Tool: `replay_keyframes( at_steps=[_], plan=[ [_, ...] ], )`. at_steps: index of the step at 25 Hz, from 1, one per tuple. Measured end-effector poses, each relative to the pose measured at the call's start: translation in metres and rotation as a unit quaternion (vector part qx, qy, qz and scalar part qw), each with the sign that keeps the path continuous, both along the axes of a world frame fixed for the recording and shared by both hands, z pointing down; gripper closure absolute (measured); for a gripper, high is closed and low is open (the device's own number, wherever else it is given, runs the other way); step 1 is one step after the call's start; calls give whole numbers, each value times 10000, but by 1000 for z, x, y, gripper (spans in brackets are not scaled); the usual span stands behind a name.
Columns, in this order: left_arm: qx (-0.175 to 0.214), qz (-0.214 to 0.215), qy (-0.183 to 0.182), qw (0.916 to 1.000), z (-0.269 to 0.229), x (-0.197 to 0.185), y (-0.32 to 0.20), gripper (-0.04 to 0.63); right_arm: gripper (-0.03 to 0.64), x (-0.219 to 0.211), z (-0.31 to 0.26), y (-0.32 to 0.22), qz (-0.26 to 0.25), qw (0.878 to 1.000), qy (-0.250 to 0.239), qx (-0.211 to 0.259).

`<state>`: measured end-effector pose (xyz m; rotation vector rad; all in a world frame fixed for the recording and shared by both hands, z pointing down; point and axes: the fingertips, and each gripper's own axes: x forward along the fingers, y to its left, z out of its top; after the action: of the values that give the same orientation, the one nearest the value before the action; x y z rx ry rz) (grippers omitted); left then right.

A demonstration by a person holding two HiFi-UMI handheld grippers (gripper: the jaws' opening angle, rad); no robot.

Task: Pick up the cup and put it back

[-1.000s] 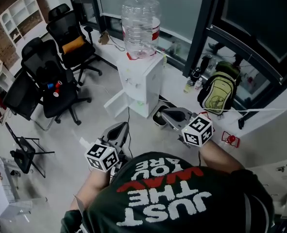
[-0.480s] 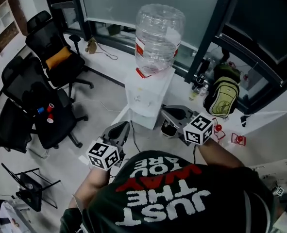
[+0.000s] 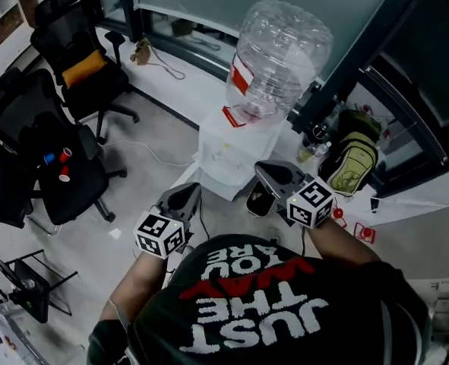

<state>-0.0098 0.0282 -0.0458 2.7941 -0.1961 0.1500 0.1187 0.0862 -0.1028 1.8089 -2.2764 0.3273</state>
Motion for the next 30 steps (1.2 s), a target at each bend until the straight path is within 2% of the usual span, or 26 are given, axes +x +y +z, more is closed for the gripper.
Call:
replay_keyframes(
  at_steps=[5, 10, 14, 17, 23, 26, 30],
  plan=[
    [-109, -773, -157, 9968, 61, 43, -12, 588, 584, 16, 40, -16, -1047, 9941, 181, -208],
    [-597, -1797, -290, 9815, 143, 71, -14, 588, 584, 14, 103, -19, -2209, 9734, 252, -546],
    [-737, -2064, -617, 9737, 216, 76, -10, 588, 584, -8, 165, -23, -2790, 9570, 260, -751],
    [-508, -2023, -906, 9738, 277, 75, -18, 588, 584, -26, 225, -32, -2876, 9538, 235, -834],
    [-262, -1664, -1283, 9773, 407, 72, -44, 588, 584, -59, 357, -67, -2596, 9591, 285, -1096],
    [-114, -1534, -1429, 9777, 478, 77, -55, 588, 584, -62, 423, -78, -2446, 9612, 286, -1245],
    [-148, -1450, -1534, 9773, 568, 87, -71, 588, 584, -57, 512, -82, -2287, 9623, 285, -1441]
  ],
)
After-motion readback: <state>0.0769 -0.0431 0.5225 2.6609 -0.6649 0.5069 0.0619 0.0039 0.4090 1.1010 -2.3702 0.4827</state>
